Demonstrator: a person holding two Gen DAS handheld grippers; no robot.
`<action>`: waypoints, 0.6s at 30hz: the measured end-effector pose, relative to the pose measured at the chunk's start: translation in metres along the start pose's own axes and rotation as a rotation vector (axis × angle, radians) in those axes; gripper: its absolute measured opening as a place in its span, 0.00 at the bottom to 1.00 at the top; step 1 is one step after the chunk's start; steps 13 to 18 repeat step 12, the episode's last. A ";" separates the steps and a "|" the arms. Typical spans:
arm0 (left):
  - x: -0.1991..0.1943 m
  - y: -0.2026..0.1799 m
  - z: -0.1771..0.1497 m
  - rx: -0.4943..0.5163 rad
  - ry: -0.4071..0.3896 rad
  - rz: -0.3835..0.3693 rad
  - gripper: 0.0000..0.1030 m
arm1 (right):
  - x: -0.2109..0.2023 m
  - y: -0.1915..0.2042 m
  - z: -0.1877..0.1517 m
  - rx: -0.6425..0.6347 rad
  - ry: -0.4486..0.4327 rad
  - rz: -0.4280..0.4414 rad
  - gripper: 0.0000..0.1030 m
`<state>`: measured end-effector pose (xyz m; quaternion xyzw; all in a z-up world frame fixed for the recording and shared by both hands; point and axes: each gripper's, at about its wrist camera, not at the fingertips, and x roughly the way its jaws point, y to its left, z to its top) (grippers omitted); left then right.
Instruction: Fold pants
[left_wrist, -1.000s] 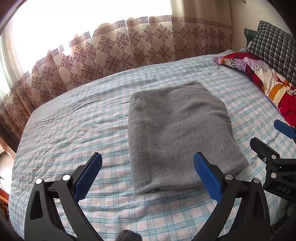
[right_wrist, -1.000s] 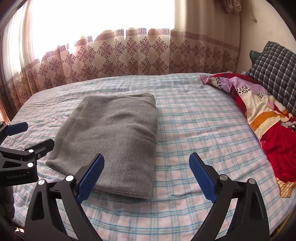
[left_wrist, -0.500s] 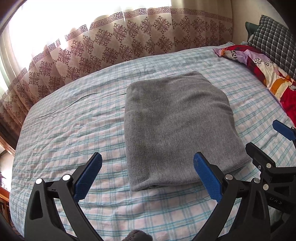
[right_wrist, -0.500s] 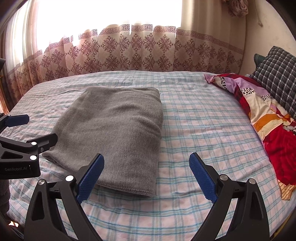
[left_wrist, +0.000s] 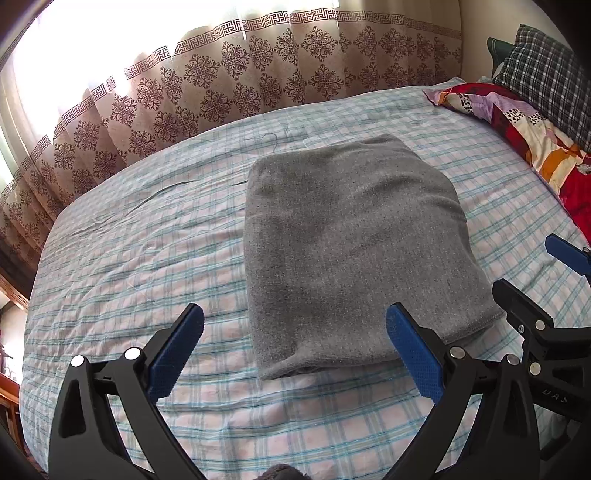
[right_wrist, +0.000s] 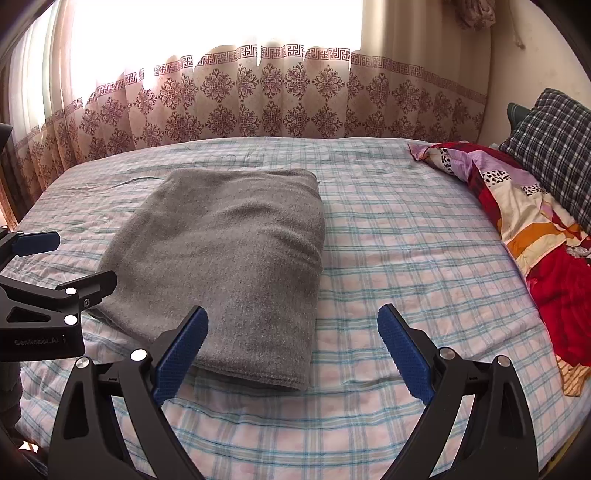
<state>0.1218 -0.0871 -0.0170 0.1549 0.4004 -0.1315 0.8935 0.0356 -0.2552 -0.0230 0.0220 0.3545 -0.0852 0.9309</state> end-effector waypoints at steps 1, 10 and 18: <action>-0.001 0.000 -0.001 0.002 -0.006 -0.005 0.97 | 0.001 0.000 0.000 0.002 0.001 0.000 0.90; 0.020 0.017 -0.008 -0.044 0.050 -0.011 0.97 | 0.012 -0.004 -0.006 0.017 0.042 -0.001 0.90; 0.034 0.037 -0.014 -0.080 0.093 0.016 0.97 | 0.016 -0.005 -0.008 0.022 0.057 0.000 0.90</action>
